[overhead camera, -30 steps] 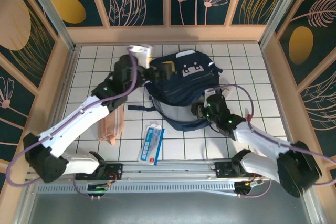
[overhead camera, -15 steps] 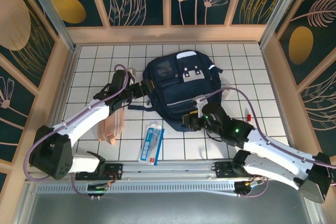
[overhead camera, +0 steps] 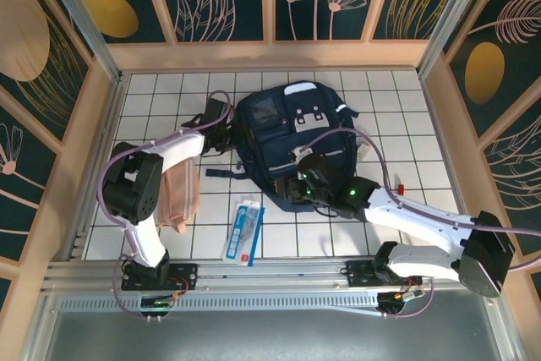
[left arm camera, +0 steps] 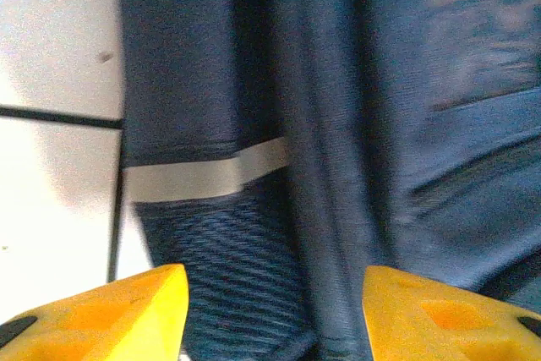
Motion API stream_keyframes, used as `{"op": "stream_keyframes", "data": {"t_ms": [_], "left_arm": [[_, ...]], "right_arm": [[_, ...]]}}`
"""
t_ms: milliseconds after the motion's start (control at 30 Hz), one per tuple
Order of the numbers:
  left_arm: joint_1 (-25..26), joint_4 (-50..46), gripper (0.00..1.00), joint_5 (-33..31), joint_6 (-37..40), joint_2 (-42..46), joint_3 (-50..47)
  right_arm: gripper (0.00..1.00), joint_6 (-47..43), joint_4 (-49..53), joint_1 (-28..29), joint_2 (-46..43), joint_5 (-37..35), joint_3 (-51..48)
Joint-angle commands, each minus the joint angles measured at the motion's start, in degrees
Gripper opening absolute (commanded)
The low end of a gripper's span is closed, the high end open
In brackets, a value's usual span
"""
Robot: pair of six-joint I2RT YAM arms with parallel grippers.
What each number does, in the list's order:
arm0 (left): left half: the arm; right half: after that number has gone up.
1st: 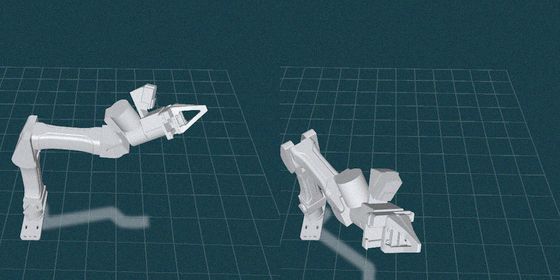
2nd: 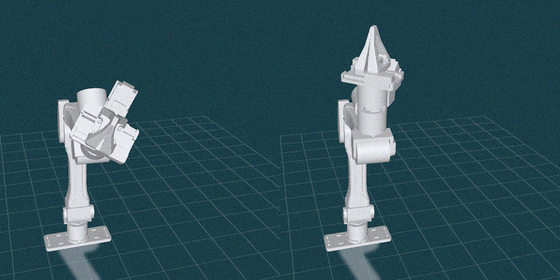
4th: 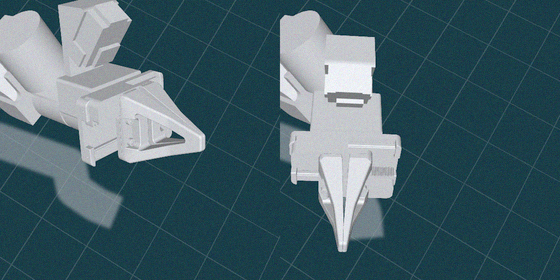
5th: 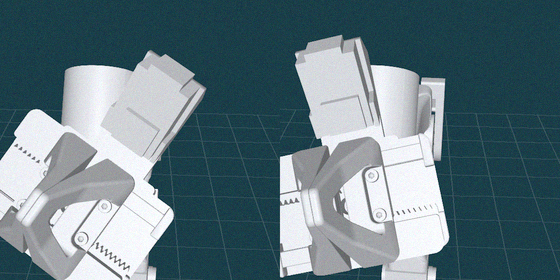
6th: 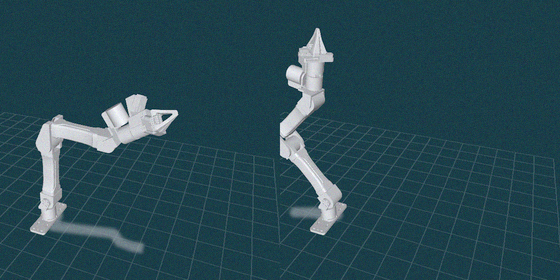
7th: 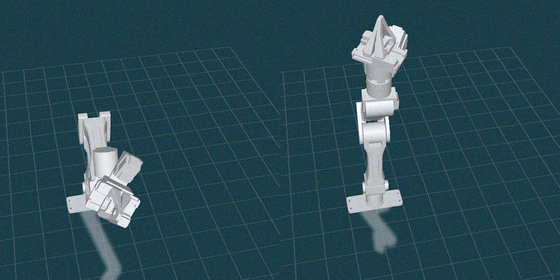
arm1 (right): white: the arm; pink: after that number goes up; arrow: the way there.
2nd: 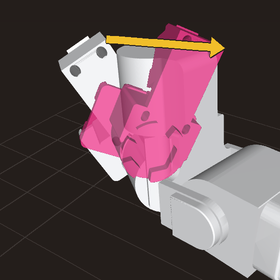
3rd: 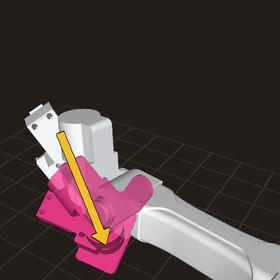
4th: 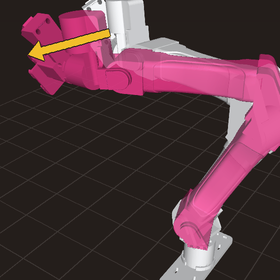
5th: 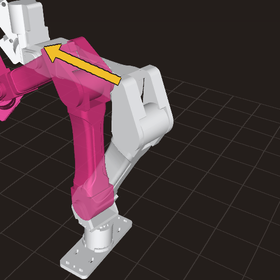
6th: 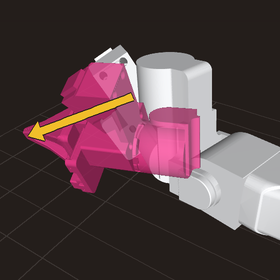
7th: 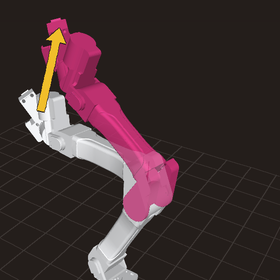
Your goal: Pack the student bag
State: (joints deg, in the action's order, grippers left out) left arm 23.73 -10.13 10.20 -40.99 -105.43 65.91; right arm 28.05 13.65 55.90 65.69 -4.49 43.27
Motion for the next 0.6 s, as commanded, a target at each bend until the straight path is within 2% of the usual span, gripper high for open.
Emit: {"op": "stream_keyframes", "data": {"t_ms": [0, 200, 233, 333, 400, 467, 500, 567], "left_arm": [[-0.2, -2.4, 0.57, -1.7, -0.2, -1.4, -0.6], [-0.2, 1.5, 0.58, -2.4, -2.4, -2.8, -2.7], [-0.2, 3.0, 0.54, -2.0, -2.8, -2.8, -3.2], [-0.2, 5.8, 0.27, 0.6, -2.3, -4.0, -3.3], [-0.2, 5.4, 0.18, 0.2, -1.6, -4.6, -2.6], [-0.1, 4.5, 0.05, -1.7, -1.1, -3.9, -2.3], [-0.2, 3.9, 0.01, -2.7, -1.2, -3.1, -2.4], [-0.2, 4.0, 0.0, -3.2, -2.0, -0.7, -3.5]], "right_arm": [[0.47, 2.0, -1.7, 1.6, 1.7, -2.0, 1.7], [0.5, 4.6, -0.7, 5.1, 2.3, -7.7, -0.9], [0.51, 4.4, -0.5, 5.6, 2.7, -8.1, -1.4], [0.51, 4.6, -0.5, 6.9, 4.0, -9.7, -2.5], [0.51, 5.1, -1.1, 7.4, 4.8, -10.3, -3.3], [0.51, 5.6, -1.4, 7.5, 5.6, -10.8, -3.9], [0.51, 5.4, -1.7, 7.7, 6.1, -11.6, -4.3], [0.52, 5.1, -2.0, 8.3, 6.9, -13.9, -5.6]]}}
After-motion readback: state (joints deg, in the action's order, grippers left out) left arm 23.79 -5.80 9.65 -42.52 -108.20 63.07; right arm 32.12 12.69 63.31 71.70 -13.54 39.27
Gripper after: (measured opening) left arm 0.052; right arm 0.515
